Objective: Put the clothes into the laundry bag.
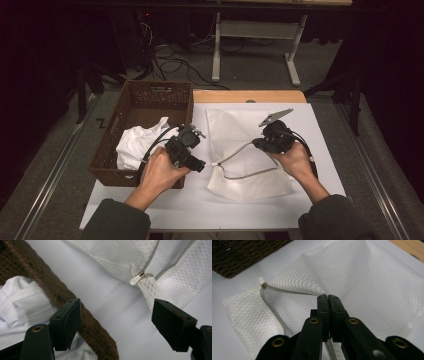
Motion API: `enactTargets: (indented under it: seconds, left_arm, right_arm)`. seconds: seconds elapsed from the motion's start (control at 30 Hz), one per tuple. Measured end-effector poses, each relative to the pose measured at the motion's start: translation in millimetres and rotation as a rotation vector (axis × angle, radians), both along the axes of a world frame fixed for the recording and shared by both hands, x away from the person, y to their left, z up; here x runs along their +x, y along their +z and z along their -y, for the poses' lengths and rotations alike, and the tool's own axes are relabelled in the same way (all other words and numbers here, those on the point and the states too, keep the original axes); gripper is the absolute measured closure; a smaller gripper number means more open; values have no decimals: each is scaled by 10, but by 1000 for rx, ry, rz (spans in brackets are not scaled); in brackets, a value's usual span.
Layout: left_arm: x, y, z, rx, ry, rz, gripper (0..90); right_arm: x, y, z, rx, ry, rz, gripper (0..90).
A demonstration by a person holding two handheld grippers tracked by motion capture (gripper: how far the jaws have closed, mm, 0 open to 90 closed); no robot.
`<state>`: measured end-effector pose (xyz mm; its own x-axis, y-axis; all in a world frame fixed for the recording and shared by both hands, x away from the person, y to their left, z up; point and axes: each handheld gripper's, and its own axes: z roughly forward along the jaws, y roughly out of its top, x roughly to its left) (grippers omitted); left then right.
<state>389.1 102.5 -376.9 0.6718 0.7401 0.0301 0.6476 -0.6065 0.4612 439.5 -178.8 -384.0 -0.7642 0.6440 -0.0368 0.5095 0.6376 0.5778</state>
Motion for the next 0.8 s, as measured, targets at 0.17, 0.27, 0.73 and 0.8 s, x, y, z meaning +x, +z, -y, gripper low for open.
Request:
enactTargets:
  seconds: [0.17,0.27,0.73,0.8]
  left_arm:
    - [29,52,-180,-17,54,23,219]
    - [72,57,-285,-15,88,16,213]
    - [231,-48,-734,57,256,0,139]
    - [263,-74,-801,54,277,-18,134]
  right_arm:
    - [-7,-6,13,1,-4,10,891]
    - [-2,7,20,6,-13,6,891]
    - [4,-23,-8,-4,-8,11,891]
    - [-9,-19,-19,-13,-1,22,891]
